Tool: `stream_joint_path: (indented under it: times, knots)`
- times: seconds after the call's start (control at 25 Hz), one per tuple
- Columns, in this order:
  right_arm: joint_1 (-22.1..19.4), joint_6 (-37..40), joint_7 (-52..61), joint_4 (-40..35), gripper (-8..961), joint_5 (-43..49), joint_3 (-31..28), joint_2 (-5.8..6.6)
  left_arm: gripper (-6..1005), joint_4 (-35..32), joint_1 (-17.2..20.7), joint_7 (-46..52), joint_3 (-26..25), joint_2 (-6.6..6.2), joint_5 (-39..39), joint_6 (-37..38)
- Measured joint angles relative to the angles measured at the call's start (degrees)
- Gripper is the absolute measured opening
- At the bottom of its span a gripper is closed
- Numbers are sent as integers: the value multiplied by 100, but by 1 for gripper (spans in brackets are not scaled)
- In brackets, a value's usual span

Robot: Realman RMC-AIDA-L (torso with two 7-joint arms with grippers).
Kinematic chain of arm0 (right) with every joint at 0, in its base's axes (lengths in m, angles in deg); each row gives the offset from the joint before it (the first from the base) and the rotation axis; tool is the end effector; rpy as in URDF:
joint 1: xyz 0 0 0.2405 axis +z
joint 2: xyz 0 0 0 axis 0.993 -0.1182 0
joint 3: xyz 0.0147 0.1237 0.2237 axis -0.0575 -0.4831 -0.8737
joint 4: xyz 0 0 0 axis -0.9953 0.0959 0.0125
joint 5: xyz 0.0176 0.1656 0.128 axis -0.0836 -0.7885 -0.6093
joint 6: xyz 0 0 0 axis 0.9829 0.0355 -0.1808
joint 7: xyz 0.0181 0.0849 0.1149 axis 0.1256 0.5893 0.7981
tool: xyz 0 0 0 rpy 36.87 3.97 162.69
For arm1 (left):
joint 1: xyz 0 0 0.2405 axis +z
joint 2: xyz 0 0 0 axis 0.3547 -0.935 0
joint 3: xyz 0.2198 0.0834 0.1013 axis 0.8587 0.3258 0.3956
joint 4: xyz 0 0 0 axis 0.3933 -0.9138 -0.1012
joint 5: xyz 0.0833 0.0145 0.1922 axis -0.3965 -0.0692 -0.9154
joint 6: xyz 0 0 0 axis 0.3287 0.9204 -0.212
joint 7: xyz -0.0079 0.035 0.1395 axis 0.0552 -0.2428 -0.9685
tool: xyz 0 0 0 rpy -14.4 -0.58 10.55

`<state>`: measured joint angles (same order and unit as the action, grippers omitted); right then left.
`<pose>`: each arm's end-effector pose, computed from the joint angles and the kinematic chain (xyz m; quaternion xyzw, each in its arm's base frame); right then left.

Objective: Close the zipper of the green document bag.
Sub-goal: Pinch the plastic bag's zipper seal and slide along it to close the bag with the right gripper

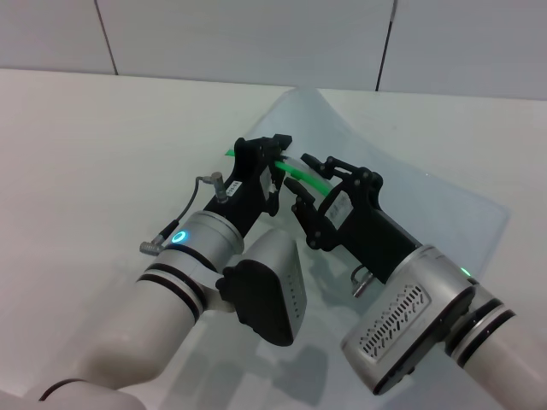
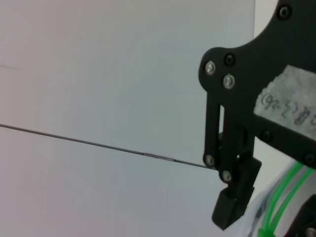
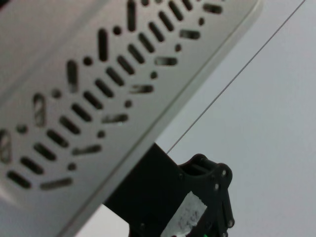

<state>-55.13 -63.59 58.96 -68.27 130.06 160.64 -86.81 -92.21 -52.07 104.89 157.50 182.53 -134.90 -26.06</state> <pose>0.1864 0.3008 -0.1328 -0.8528 -0.1478 0.1469 0.4788 -0.1917 0.3193 -0.1167 -0.7616 0.2992 0.0756 0.5699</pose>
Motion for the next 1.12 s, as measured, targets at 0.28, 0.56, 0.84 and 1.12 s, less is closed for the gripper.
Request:
stream_joint_path:
  times: [0.28, 0.56, 0.84, 1.12]
  knots:
    - [4, 0, -9, 1, 307, -1, -1, 0, 115, 0, 0, 0, 0, 0, -12, -2]
    - [4, 0, -161, 26, 297, -8, 0, -13, 117, 0, 0, 0, 0, 0, -54, -5]
    - [4, 0, -170, 27, 222, -12, -1, -18, 119, 0, 0, 0, 0, 0, -79, -2]
    - [4, -1, -174, 27, 219, -17, -1, -18, 122, 0, 0, 0, 0, 0, -95, 1]
